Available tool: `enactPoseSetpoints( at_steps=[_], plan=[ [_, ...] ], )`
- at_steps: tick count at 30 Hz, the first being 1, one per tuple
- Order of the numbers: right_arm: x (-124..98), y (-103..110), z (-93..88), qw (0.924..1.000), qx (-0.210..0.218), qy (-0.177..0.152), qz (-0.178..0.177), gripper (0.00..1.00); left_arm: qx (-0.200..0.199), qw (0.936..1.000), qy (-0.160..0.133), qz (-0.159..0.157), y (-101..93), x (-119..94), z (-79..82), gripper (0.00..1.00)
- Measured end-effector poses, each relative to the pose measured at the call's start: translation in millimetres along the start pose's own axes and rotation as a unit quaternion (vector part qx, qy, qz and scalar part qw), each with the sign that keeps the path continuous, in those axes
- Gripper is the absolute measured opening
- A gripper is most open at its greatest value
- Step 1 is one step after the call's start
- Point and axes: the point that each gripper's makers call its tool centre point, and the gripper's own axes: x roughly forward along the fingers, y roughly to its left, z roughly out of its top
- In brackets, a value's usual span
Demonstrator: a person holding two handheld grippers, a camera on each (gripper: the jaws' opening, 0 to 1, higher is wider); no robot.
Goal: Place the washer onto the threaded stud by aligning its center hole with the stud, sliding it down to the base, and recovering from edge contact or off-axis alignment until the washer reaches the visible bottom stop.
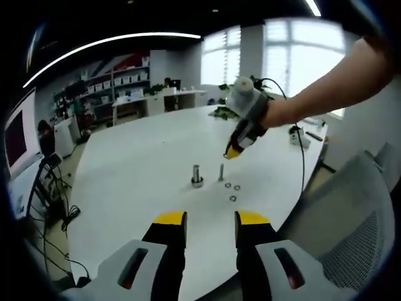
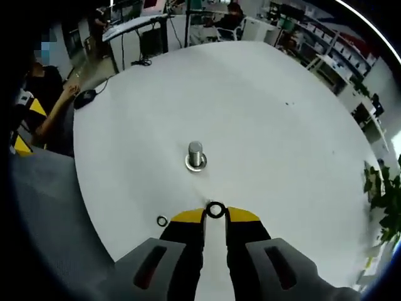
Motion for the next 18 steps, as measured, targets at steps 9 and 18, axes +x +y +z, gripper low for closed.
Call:
enactPoseSetpoints(
  at_steps=[9,18],
  plan=[
    [14.4,4.2,1.0,0.9995,-0.023,0.021,0.01,0.14,0.003,1.0,0.003,0.005,0.5,0.6,-1.1,0.29],
    [18.0,3.9,-1.6,0.999,-0.032,0.032,0.008,0.14,0.007,0.9999,0.007,0.008,1.0,0.4,-2.4,0.29]
  ],
)
